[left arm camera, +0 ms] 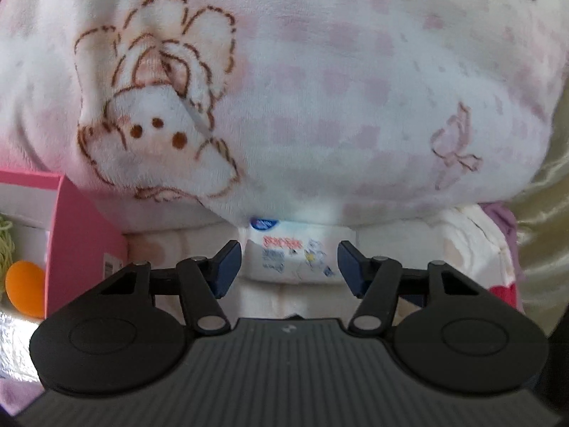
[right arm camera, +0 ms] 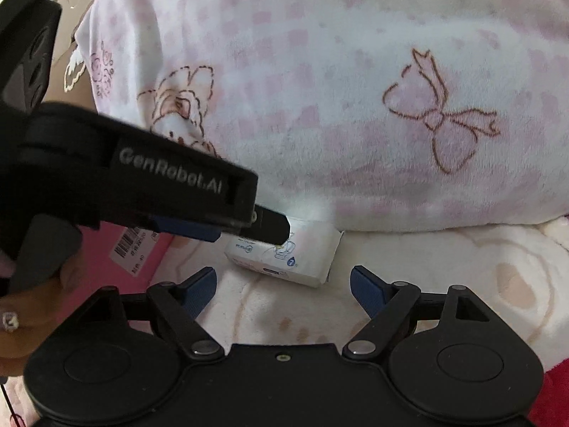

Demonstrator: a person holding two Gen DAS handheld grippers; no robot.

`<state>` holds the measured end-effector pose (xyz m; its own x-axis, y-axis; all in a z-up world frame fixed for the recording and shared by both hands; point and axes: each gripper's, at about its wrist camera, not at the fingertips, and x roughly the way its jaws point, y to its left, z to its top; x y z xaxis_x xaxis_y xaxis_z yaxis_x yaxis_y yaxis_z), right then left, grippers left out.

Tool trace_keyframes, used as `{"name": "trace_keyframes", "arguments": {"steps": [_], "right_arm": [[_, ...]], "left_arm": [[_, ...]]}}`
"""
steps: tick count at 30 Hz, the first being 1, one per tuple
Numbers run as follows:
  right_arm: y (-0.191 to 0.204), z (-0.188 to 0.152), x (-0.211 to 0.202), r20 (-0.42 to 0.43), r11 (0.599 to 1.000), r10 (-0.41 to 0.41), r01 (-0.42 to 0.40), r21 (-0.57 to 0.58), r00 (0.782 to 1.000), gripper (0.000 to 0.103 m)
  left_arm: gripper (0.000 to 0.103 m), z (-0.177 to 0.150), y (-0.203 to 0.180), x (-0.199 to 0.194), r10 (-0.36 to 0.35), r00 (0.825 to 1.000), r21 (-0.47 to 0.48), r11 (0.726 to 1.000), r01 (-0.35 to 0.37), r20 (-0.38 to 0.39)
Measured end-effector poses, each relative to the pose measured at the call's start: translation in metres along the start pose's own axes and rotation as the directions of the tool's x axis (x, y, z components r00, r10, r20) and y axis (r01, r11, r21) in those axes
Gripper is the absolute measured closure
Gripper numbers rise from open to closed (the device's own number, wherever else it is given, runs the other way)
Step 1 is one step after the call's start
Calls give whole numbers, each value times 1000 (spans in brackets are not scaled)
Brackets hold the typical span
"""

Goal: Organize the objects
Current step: 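Move the right tool toward the small white wet wipes packet, then close the right gripper on the white wet wipes packet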

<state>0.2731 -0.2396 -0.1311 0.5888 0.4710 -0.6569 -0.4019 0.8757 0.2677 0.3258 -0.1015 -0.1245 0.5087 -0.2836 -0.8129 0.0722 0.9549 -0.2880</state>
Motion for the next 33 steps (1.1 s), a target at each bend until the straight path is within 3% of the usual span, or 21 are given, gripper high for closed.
{"name": "trace_keyframes", "arguments": {"steps": [3,4,7,10,20,24,27,33], "right_arm": [[-2,-2,3,1,1000,17,-17,6,1000,30],[-1,-2,5,-3,1000,7,-7,0,1000,37],[-4,-2,10,6,1000,-2,2,5,1000,39],[-9,-3,12,19,999,-19,18,36,1000,45],[-3,-18,-12,-8,999,-30,30,-18,1000,45],[-10,-25,-27,-33,999,-40,39,-28,999,43],[-9,-37,-38,-44,999,-24,22,-24,999,38],[-3,-50,-30,-31,999,-45,45,-2,999,29]], "left_arm": [[53,2,-3,11,76,997,42,996,-77,5],[53,2,-1,15,71,997,25,997,-71,-10],[53,5,7,23,36,999,-30,999,-37,-30],[53,6,1,26,16,1000,12,1000,-15,-27],[53,-15,-5,19,-48,994,48,997,52,-95],[53,-22,-6,18,-117,974,12,992,122,-195],[55,-30,-3,14,-150,963,-8,988,152,-225],[59,-45,-8,14,-123,975,0,992,125,-185]]}}
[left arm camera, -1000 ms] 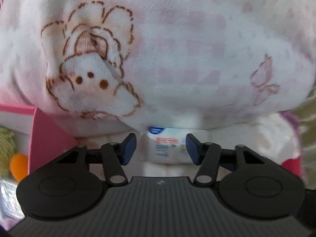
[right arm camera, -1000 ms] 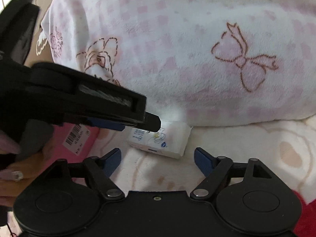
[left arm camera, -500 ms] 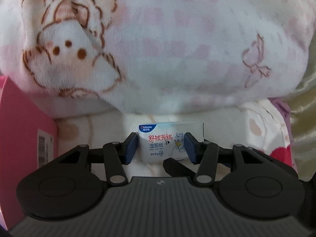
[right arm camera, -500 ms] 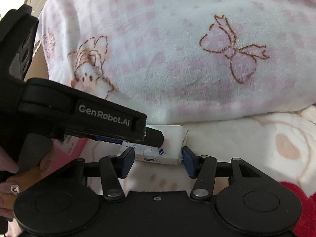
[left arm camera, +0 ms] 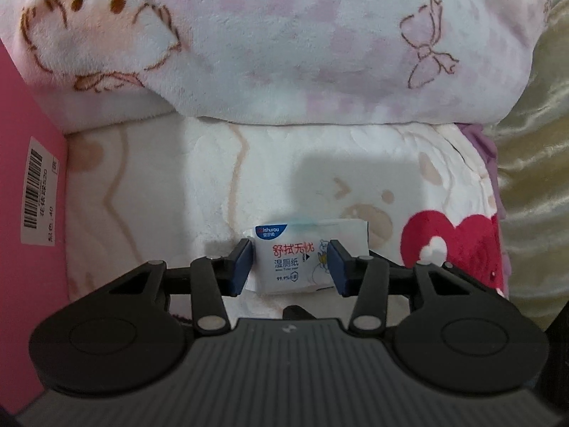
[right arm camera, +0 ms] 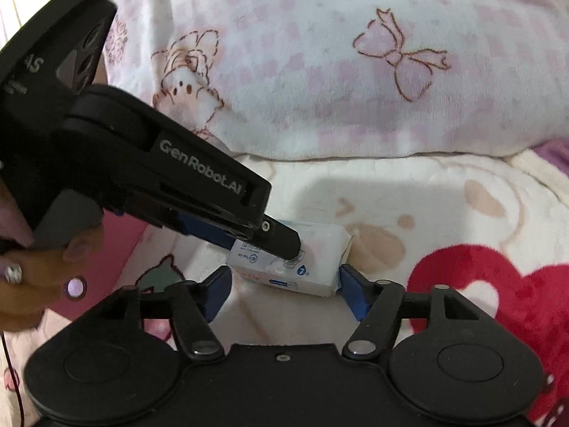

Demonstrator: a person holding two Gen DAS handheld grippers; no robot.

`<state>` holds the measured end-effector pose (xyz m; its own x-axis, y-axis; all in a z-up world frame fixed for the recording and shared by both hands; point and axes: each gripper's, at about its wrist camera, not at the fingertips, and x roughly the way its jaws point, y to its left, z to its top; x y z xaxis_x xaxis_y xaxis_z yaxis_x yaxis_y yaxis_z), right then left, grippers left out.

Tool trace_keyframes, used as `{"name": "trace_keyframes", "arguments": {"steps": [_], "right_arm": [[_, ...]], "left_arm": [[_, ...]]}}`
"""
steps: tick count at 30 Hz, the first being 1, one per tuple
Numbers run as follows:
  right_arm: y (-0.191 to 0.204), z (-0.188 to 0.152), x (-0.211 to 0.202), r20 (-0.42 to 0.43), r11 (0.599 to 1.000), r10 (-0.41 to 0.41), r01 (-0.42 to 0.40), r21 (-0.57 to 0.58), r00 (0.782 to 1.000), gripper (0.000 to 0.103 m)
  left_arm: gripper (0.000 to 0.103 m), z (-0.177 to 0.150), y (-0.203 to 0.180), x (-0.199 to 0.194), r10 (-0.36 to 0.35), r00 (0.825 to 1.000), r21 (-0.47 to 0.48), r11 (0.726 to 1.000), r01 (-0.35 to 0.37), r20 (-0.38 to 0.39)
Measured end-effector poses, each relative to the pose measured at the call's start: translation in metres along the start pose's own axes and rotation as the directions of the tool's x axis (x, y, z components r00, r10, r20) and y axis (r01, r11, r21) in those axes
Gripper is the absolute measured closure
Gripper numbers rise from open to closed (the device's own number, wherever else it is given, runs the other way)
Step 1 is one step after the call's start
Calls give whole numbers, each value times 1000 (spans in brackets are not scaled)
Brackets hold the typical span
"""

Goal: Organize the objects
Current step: 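Close the right gripper on the white wet wipes packet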

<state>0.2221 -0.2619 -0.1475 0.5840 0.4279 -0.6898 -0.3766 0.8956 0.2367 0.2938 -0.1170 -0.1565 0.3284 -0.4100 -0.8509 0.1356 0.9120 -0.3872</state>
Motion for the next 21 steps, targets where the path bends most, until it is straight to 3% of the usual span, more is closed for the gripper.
{"name": "trace_keyframes", "arguments": {"steps": [6,12,21], "right_arm": [[10,-13,16,36,997,-69,70,-14,997,22],[17,-16,3,67,996,-92,92,4,994,24],[33,-27,-21,43,995,-97,97,-20,994,24]], "left_arm": [[60,-8,-7,5,18,998,53,998,-21,59],[61,-24,-7,-7,-13,993,79,997,4,115],[60,-52,-15,-27,-32,994,89,996,23,106]]}}
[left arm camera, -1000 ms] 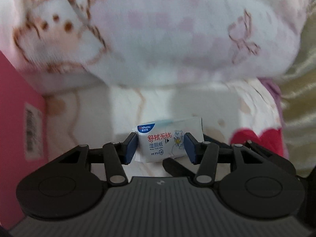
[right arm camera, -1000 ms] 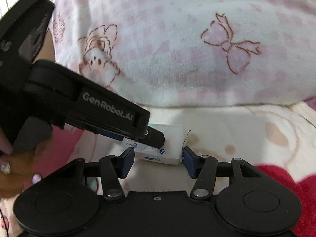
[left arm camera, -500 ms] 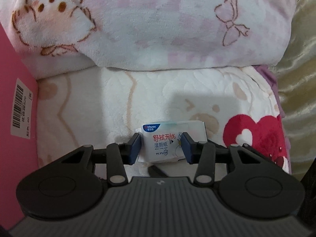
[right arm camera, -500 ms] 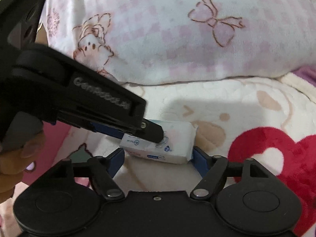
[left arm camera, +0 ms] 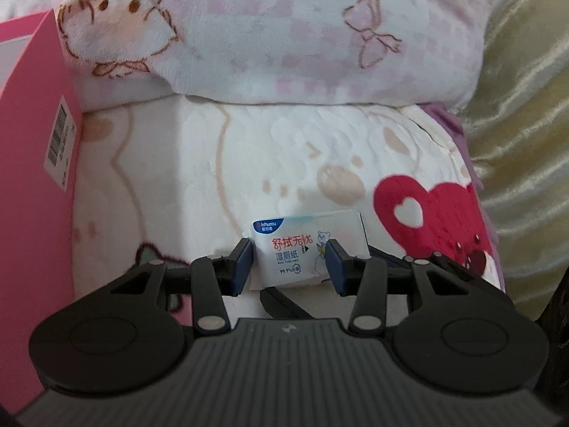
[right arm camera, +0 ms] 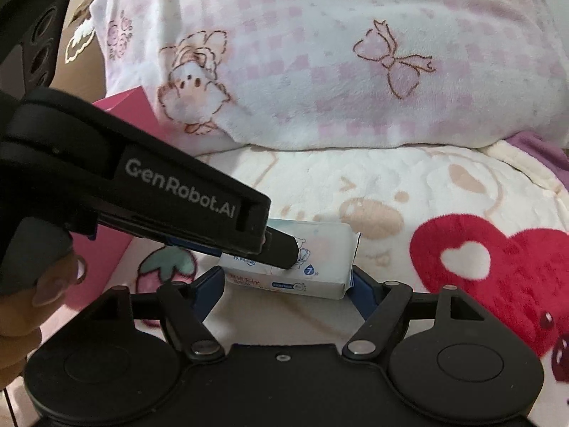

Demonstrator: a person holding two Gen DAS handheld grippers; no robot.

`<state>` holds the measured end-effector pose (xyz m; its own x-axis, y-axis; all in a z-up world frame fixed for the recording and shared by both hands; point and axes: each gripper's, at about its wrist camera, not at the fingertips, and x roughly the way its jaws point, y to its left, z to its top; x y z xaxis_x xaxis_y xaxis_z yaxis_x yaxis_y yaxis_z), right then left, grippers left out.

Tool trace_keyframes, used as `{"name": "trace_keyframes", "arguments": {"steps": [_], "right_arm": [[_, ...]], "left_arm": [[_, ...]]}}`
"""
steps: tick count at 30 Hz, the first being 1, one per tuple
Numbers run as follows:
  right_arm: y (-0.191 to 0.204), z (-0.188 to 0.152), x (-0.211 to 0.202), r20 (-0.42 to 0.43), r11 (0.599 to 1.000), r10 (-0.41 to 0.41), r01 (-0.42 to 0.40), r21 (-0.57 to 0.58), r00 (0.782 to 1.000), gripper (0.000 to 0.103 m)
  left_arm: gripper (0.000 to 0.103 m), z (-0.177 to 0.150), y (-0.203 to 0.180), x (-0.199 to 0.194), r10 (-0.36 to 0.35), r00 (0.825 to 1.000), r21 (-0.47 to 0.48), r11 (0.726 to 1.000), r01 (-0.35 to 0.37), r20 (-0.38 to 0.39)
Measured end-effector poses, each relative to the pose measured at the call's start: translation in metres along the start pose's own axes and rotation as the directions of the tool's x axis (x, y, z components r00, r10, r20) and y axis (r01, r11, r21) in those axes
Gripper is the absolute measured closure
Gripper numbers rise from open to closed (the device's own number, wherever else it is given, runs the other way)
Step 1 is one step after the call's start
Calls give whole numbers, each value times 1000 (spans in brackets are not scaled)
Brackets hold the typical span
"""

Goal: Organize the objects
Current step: 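Lift the white packet with the right gripper toward the pink box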

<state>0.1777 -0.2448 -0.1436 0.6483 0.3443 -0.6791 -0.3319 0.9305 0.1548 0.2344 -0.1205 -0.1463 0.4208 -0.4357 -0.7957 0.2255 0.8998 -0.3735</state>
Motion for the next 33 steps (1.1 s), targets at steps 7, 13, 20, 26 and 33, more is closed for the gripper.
{"name": "trace_keyframes", "arguments": {"steps": [7,13,20,26,33], "right_arm": [[8,-8,-26,0,999,18,-18,45,1000,24],[23,-14,-48,-12,999,42,-42,21,999,23],[47,-21,-78,-12,997,71,-71,-8,997,23],[74,-27,-103,-19,992,95,-96,-82,995,22],[103,-27,-127,-20,983,92,-94,-155,996,20]], "left_arm": [[60,-19,-7,-26,4,1000,28,1000,-5,17],[60,-33,-8,-55,15,1000,33,999,-15,0],[60,-56,-13,-93,36,999,48,998,-37,20],[60,-76,-10,-126,43,999,24,999,-44,28],[60,-94,-5,-157,40,999,2,999,-40,36]]}}
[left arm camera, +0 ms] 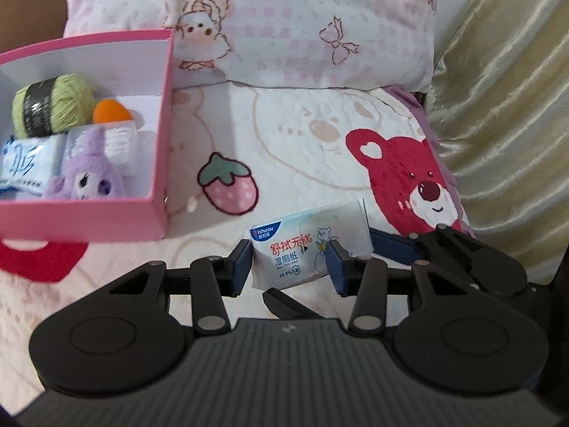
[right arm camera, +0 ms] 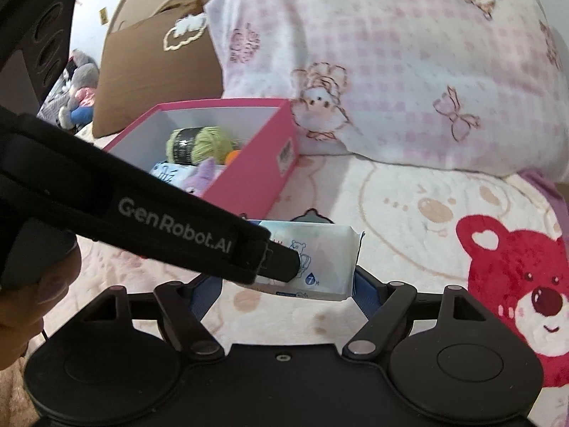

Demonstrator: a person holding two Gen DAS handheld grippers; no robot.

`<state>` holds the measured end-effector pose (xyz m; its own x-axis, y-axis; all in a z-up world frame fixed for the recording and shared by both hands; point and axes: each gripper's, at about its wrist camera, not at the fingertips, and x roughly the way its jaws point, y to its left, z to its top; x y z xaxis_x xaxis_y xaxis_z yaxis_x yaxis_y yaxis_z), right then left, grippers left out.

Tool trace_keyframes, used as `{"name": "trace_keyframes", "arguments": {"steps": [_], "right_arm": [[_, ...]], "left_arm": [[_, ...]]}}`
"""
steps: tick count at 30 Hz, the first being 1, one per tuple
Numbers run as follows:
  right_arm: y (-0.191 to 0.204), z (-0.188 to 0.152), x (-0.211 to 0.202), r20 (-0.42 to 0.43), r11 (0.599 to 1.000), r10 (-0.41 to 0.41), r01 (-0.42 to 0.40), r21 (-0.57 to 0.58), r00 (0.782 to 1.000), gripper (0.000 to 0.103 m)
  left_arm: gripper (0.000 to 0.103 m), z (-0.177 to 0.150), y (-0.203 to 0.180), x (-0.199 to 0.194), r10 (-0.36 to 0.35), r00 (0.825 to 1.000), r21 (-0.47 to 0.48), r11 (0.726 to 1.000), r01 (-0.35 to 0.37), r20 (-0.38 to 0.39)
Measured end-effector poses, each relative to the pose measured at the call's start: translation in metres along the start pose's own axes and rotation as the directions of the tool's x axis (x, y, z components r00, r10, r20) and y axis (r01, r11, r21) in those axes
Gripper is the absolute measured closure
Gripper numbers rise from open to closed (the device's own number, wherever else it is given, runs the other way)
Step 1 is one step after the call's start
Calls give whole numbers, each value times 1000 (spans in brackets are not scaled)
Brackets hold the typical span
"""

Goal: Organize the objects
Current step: 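Lift the white packet with the right gripper toward the pink box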

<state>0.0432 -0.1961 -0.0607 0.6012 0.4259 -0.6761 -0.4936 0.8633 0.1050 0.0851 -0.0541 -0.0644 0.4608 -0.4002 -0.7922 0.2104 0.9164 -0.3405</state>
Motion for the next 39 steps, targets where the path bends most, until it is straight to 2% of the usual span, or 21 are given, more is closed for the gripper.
{"name": "trace_keyframes", "arguments": {"steps": [9,13,15,25,30,33,37,39], "right_arm": [[34,3,-10,-31,997,30,-32,-71,999,20],[52,2,-13,-18,986,16,-19,-166,1000,20],[58,4,-15,-18,985,25,-28,-170,1000,20],[76,12,-19,-76,982,78,-90,-163,994,20],[89,15,-19,-83,975,85,-100,-200,993,20],[96,21,-21,-80,971,97,-112,-210,992,20],[104,30,-20,-24,968,93,-96,-230,995,20],[110,35,-17,-13,963,103,-103,-251,995,20]], "left_arm": [[60,-19,28,-33,-21,999,-94,995,23,30],[60,-23,37,-45,-20,999,-117,993,25,49],[60,-25,44,-49,-23,998,-149,988,30,53],[59,-32,60,-70,-15,997,-173,985,27,74],[59,-34,70,-82,-21,996,-179,983,36,84],[59,-34,75,-91,-15,995,-186,982,33,99],[58,-34,90,-97,-34,992,-265,962,65,122],[58,-33,95,-102,-12,989,-280,958,54,146]]}}
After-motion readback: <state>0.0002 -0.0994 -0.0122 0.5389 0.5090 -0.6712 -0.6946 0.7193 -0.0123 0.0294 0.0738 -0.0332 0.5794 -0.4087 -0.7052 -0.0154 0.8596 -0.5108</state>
